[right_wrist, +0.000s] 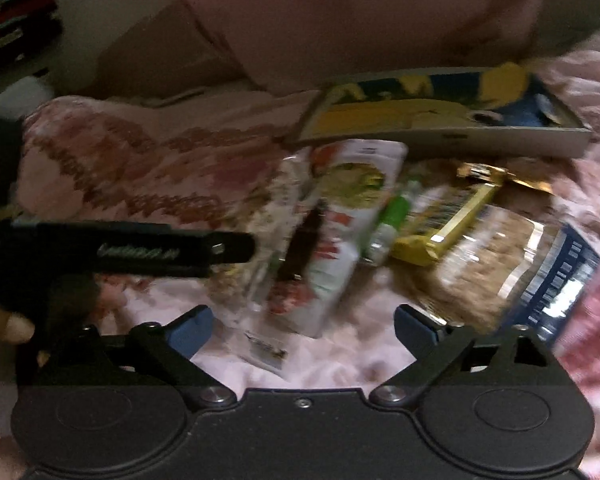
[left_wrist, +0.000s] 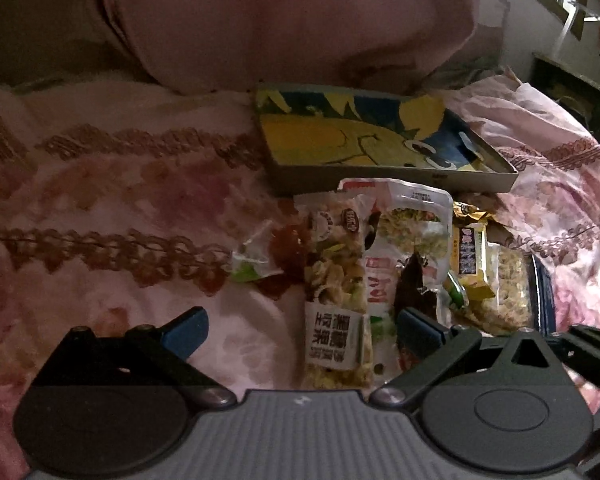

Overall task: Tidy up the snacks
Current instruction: 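Grasp the peanut bar with the left tool while the right tool grasps a small dark candy packet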

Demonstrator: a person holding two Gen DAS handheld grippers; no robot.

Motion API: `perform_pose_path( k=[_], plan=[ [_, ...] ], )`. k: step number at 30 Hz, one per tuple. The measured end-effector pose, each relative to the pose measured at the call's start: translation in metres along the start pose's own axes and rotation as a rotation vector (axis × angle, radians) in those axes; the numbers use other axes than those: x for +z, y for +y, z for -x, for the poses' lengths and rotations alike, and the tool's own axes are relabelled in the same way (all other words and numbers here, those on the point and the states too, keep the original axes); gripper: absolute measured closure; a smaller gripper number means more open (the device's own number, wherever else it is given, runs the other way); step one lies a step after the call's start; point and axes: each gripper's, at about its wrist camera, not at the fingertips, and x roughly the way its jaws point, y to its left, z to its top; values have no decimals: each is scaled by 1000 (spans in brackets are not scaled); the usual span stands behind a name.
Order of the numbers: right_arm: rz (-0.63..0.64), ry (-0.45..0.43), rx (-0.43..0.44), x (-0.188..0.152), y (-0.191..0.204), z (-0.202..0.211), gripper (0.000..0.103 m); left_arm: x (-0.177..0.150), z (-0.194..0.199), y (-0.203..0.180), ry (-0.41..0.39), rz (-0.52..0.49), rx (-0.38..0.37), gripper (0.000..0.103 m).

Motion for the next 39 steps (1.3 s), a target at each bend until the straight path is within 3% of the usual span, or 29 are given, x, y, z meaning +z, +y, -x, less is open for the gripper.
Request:
perform_pose_path(
  k=[5,8,16,21,28,34,39],
  plan=[
    [15,-23,18,4,-2,-10,16,2,-9,5,16,-17,-40,1],
    [7,-26,20,5,-6,-15,26,1,-9,9,17,-13,-71,4],
    [25,-25,53,3,-2,-19,49,5,-10,13,40,-14,-134,42],
    [-16,-35,99,4,-7,-17,67,7,-12,16,69,17,-170,59],
    [-71,-38,189,10,-12,-24,70,10,-12,29,92,83,-162,62],
    [-63,-21,195,13,-10,-38,68,10,-16,43,107,146,-184,61],
    [35,-15,151,12,6,-47,71,8,-21,48,124,174,-183,55]
  ],
)
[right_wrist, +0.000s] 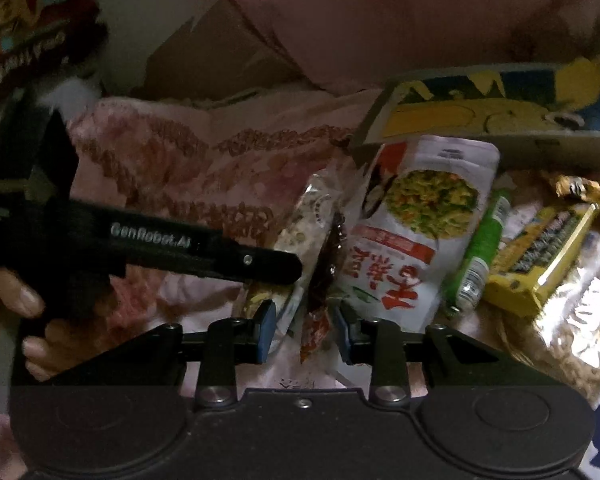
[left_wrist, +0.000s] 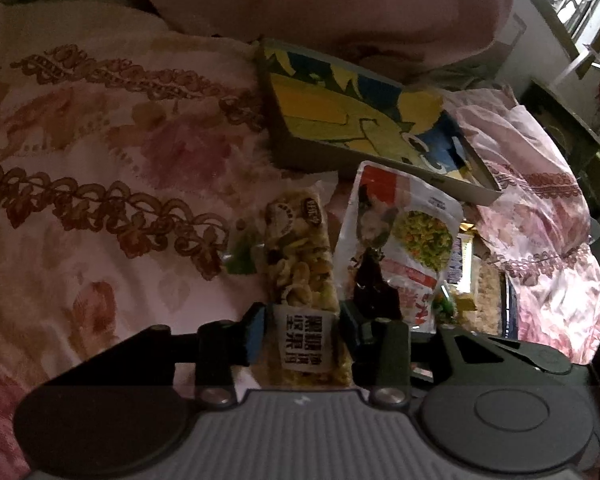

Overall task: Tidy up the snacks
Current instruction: 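Grasp the peanut bar with the left tool while the right tool grasps a small dark candy packet, then carry both held snacks into the yellow tin and open both tools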

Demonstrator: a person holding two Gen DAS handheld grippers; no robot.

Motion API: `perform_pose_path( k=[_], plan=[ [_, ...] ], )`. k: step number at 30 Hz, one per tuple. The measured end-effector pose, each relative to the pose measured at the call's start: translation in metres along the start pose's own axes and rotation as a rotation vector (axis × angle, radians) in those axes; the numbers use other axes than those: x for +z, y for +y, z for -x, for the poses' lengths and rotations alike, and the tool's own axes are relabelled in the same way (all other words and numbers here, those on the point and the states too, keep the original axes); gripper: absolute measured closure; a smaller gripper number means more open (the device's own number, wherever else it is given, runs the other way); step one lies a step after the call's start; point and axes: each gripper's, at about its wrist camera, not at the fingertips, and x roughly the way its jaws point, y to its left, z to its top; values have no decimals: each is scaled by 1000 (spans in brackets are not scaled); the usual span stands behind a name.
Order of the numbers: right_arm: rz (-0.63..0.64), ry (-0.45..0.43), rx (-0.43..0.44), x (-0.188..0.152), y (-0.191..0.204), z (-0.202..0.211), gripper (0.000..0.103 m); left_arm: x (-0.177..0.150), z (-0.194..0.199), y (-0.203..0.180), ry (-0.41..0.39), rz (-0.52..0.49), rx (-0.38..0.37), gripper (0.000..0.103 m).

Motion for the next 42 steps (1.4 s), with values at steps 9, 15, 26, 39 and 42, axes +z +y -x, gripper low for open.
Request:
perform_pose_path(
  k=[9,15,26,39,42],
  plan=[
    [13,18,-54,0,3,-3,90,-2,-3,-5,-4,24,7,59],
    [81,-1,-132,0,12,1,95,-5,6,-10,-38,79,41,65],
    [275,-116,-320,5,28,22,96,-14,28,-11,-141,257,42,66],
    [222,-231,-361,44,-9,42,96,42,23,-68,-282,171,6,66],
    [174,-260,-367,60,-32,39,96,62,7,-78,-284,163,0,66]
  ],
)
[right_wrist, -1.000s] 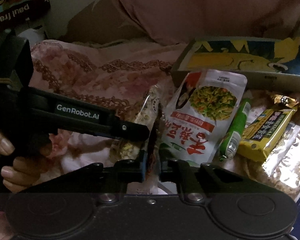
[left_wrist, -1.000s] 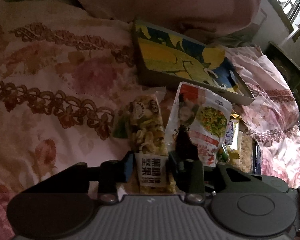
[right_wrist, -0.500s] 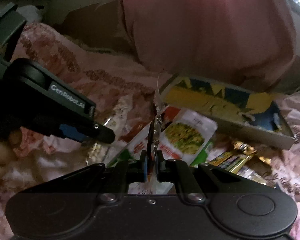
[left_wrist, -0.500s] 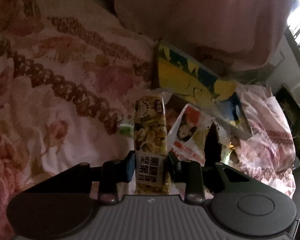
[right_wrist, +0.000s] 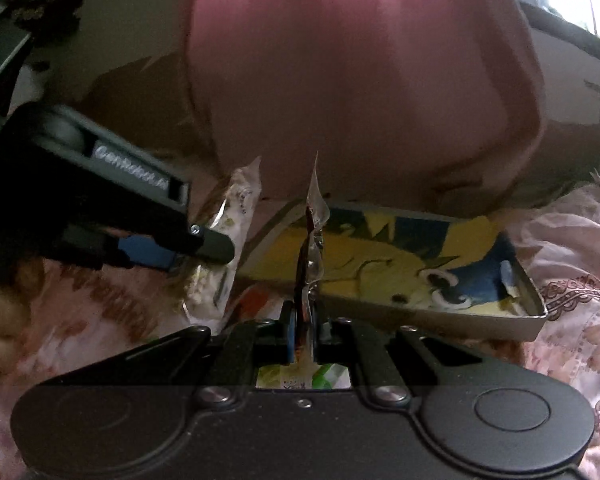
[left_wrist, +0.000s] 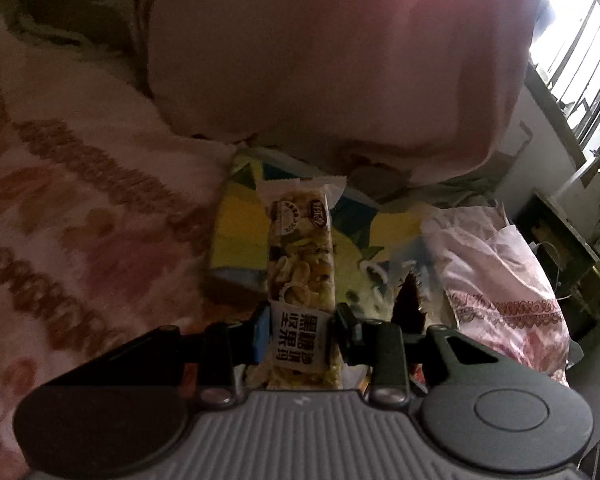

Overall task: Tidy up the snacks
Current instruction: 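Carry both held snacks into the yellow tin and open both tools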

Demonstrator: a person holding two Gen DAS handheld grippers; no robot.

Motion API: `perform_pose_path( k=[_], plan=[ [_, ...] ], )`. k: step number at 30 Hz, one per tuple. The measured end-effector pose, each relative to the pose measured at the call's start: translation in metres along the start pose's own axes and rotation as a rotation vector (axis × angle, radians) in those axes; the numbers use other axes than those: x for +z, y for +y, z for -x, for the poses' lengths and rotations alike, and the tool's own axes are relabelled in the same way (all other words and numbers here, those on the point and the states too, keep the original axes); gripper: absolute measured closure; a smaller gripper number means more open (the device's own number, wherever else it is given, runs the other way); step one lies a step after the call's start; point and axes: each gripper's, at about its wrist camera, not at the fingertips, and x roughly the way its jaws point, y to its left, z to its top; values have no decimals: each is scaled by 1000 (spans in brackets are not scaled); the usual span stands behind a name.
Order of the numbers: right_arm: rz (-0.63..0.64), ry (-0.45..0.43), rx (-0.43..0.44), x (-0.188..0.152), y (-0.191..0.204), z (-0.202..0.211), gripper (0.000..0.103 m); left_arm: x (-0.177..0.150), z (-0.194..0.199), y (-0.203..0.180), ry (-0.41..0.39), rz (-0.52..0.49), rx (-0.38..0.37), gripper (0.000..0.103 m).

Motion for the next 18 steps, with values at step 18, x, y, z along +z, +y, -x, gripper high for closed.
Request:
perform_pose_path(
  k=[18],
  plan=[
    [-314,2,-30,13,-119,-105,95,48,-155,-28,112,14,13,66]
  ],
)
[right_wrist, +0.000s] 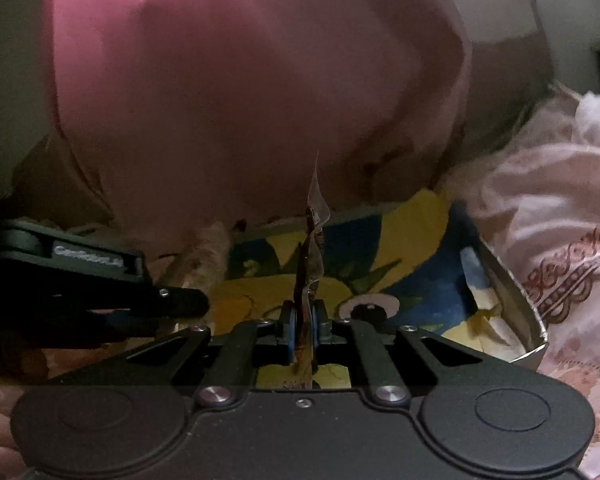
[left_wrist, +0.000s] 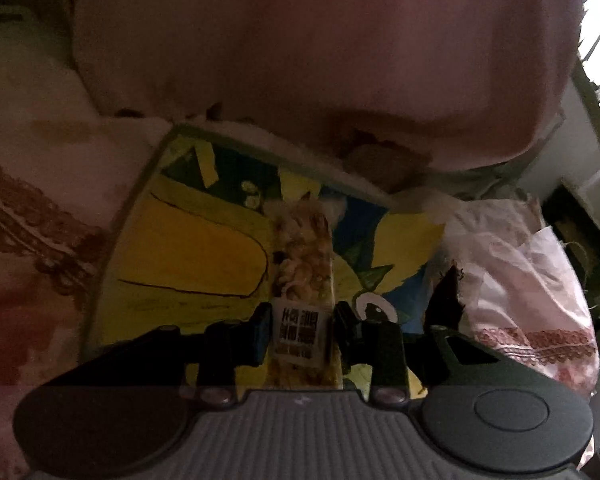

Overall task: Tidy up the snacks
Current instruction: 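Carry both held snacks into the yellow tin and open both tools, then lift both open tools out of the tin back over the snacks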

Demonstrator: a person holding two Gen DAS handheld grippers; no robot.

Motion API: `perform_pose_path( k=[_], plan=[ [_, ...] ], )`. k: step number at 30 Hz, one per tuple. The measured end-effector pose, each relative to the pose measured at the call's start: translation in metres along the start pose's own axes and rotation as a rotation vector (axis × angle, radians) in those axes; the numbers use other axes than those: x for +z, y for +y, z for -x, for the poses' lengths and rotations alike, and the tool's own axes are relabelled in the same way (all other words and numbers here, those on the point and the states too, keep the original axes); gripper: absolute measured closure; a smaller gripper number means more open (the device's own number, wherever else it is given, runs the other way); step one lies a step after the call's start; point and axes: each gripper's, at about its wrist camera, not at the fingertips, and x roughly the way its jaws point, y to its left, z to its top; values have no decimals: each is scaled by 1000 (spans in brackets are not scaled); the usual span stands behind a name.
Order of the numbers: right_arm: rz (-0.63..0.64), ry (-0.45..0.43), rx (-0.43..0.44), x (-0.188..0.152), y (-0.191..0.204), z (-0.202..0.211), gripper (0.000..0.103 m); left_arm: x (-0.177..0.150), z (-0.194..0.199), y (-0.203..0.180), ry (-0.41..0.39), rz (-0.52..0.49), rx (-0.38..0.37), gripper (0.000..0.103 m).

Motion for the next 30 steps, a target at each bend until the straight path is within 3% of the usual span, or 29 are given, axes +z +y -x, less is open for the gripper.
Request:
perform_pose_path(
  k=[6,13,17,22,24,26,30],
  plan=[
    [-69,20,11,2,-15,-16,95,-5,-32,-9,50,-13,46,66],
    [-125,85,2,-1,-27,-27,90,-11,-36,-23,49,-80,84,65],
    [-139,109,-12,3,-32,-27,79,-10,-32,-25,52,-76,88,62],
    [-149,109,-28,9,-36,-16,63,-8,-19,-30,35,-94,109,47],
    [-139,90,-34,12,-34,-8,51,-6,-11,-32,23,-101,113,43],
    [-116,69,-40,15,-31,3,44,-5,0,-35,8,-106,114,38],
    [-56,31,-58,21,-19,27,30,-4,29,-38,-41,-119,119,21]
  ],
)
